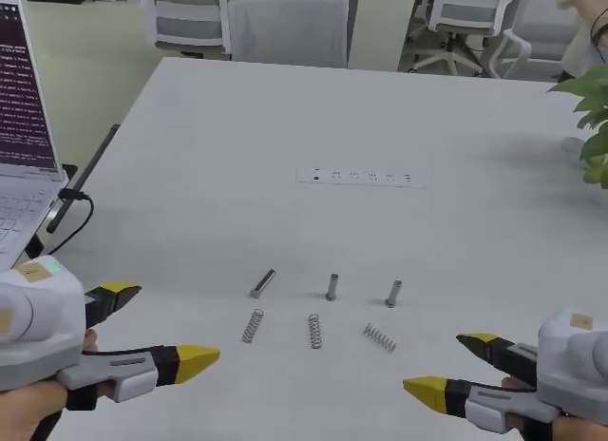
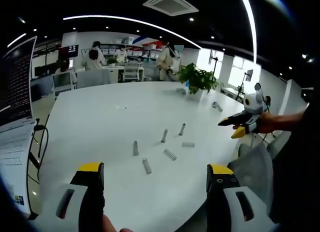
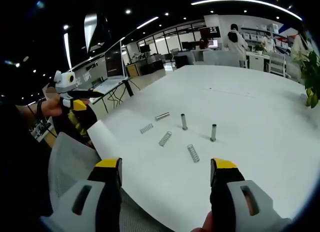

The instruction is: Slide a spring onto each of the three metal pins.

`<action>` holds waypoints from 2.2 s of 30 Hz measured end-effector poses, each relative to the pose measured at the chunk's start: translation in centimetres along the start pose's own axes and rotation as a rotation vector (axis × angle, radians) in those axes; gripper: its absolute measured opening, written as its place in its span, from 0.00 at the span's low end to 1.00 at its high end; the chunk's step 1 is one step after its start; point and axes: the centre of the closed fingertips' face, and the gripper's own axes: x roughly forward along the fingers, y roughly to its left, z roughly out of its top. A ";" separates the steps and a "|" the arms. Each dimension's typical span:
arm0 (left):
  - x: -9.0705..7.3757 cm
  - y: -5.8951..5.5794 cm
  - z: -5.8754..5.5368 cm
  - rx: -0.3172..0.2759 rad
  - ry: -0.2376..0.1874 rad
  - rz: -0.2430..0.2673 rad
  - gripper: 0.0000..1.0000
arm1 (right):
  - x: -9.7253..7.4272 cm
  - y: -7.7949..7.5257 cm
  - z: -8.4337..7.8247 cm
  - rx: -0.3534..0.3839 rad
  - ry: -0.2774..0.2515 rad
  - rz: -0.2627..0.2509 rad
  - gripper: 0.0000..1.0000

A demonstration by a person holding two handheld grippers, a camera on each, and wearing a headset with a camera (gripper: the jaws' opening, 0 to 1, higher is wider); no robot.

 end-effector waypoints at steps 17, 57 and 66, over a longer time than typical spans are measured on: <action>1.7 0.0 0.2 0.011 0.007 -0.031 0.80 | 0.4 0.2 -0.5 0.015 0.005 0.001 0.69; 6.7 2.6 1.4 0.045 0.034 -0.077 0.76 | 1.0 0.5 -1.0 0.044 0.022 0.003 0.65; 8.3 3.3 1.6 0.048 0.047 -0.087 0.74 | 1.1 0.2 -1.0 0.045 0.023 0.004 0.65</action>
